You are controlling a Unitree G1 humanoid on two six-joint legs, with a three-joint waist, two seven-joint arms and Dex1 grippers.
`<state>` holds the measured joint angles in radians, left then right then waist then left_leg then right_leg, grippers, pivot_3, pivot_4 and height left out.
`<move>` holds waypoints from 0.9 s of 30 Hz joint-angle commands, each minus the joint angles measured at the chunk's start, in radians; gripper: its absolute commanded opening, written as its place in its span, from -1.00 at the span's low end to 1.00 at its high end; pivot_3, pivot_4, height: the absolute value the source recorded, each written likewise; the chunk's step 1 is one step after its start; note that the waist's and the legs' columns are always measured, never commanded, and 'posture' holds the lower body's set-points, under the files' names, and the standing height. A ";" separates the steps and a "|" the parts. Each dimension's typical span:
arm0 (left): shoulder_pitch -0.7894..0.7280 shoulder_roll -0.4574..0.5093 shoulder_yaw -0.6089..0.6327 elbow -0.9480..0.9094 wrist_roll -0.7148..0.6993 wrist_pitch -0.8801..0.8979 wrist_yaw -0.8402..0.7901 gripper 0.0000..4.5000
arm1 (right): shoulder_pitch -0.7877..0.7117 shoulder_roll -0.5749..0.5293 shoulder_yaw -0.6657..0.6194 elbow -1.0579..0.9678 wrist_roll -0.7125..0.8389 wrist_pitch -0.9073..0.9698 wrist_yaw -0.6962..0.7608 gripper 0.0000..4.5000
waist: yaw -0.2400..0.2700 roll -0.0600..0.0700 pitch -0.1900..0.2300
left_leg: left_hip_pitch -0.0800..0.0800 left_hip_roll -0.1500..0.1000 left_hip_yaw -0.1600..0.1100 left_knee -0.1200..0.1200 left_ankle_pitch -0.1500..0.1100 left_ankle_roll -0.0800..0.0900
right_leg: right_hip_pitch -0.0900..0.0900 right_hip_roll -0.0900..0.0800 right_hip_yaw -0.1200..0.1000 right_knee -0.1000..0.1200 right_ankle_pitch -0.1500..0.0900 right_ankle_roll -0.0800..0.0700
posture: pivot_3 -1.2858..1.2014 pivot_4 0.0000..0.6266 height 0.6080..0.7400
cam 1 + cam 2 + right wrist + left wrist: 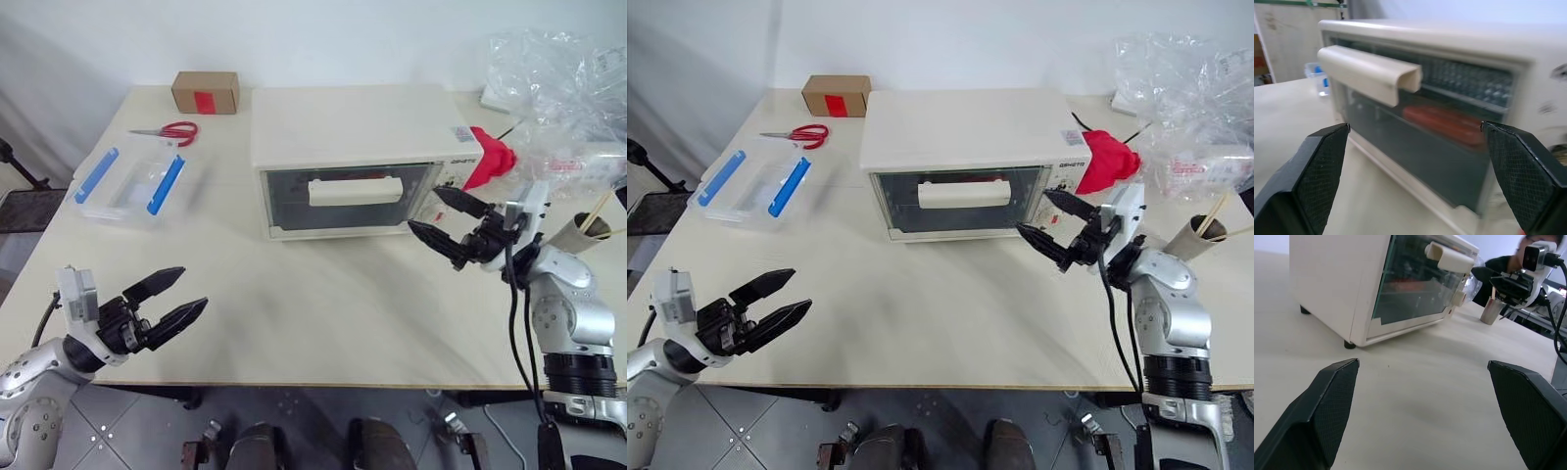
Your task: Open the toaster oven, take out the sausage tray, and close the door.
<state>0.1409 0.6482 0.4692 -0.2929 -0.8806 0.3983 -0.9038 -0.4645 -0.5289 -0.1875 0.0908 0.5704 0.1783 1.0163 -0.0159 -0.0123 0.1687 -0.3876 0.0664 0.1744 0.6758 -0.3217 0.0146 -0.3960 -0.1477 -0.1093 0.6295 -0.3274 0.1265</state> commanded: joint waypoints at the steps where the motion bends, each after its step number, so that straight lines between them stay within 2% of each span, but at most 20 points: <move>1: -0.014 0.006 0.015 -0.054 -0.034 0.023 0.016 0.99 | -0.027 0.004 0.006 -0.041 0.022 0.015 0.009 1.00 | -0.002 0.000 0.000 | 0.000 0.000 0.000 0.000 0.000 0.000 | 0.000 0.000 0.000 0.000 0.000 0.000 | 0.03 -0.52 1.00; 20: -0.023 -0.004 0.011 -0.102 -0.061 0.101 0.058 0.99 | 0.004 0.018 0.073 -0.193 0.057 0.084 0.057 1.00 | -0.015 0.000 0.000 | 0.000 0.001 0.000 0.000 0.000 0.000 | 0.000 0.001 0.000 0.000 0.000 0.000 | 0.03 -0.52 1.00; 27: -0.059 -0.008 0.025 -0.085 -0.073 0.107 0.079 0.99 | 0.053 -0.033 0.106 -0.254 0.011 0.026 0.138 1.00 | -0.015 0.000 0.000 | 0.000 0.001 0.000 -0.001 0.000 0.000 | -0.001 0.001 0.001 0.000 0.000 0.000 | 0.03 -0.52 1.00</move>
<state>0.0952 0.6419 0.4705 -0.3581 -0.9223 0.5058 -0.8353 -0.4125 -0.5526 -0.1145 -0.0942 0.5854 0.2467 1.0999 -0.0311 -0.0120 0.1689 -0.3874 0.0671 0.1749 0.6744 -0.3219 0.0142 -0.3970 -0.1466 -0.1087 0.6291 -0.3274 0.1265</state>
